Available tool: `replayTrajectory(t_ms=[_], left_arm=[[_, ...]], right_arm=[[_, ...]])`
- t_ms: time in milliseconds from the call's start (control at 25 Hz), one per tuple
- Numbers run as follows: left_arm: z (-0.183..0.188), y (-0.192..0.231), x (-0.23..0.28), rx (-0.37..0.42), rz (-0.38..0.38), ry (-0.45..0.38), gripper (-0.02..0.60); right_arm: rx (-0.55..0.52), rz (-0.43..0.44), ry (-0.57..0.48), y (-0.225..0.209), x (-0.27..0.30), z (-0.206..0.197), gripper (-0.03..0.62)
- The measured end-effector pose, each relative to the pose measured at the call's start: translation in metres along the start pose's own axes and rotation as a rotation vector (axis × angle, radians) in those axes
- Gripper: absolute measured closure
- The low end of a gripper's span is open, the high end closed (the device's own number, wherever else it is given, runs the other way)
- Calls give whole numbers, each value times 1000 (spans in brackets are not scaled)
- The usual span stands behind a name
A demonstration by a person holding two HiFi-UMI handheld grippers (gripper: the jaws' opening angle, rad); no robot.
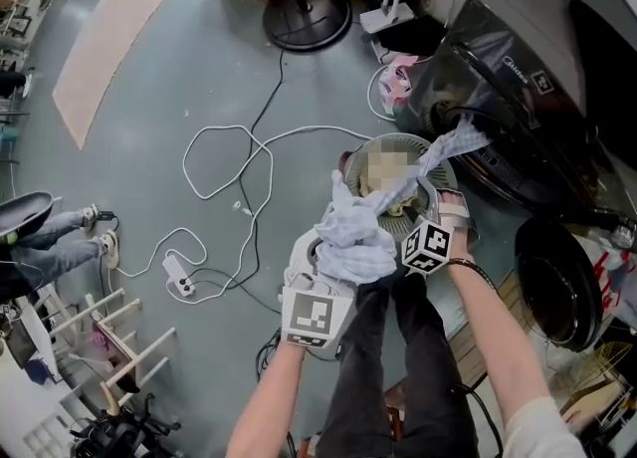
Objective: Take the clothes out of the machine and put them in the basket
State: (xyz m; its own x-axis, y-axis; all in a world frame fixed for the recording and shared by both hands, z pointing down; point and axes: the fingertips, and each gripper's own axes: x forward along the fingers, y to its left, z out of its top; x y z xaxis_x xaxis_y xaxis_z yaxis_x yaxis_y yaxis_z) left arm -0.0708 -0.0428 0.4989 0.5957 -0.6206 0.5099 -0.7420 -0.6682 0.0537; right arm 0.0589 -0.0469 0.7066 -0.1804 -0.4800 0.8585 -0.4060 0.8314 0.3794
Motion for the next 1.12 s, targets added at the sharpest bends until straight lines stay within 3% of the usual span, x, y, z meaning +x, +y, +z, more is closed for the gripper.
replayTrajectory(t_ms=[160, 200, 240, 280, 520, 680, 760, 840, 1120], left_arm=[[8, 14, -26, 2, 16, -26, 445], [8, 18, -31, 4, 26, -25, 445], [7, 23, -35, 0, 39, -17, 445], [5, 27, -37, -6, 54, -7, 445], [-11, 47, -40, -50, 117, -2, 445], [-14, 42, -29, -66, 108, 1, 445], [-13, 37, -22, -75, 102, 2, 445], [-12, 32, -12, -78, 90, 5, 445], [-19, 12, 26, -71, 40, 44, 443]], right_arm=[[-74, 43, -9, 16, 25, 27, 287], [-46, 47, -20, 17, 28, 35, 361], [2, 51, -38, 18, 29, 44, 520], [58, 55, -66, 17, 28, 53, 563], [298, 33, -357, 4, -23, 128, 565], [493, 58, -498, -10, -65, 153, 565], [538, 81, -562, -17, -86, 162, 565], [558, 85, -584, -24, -97, 158, 565], [692, 46, -478, -45, -98, 84, 563]])
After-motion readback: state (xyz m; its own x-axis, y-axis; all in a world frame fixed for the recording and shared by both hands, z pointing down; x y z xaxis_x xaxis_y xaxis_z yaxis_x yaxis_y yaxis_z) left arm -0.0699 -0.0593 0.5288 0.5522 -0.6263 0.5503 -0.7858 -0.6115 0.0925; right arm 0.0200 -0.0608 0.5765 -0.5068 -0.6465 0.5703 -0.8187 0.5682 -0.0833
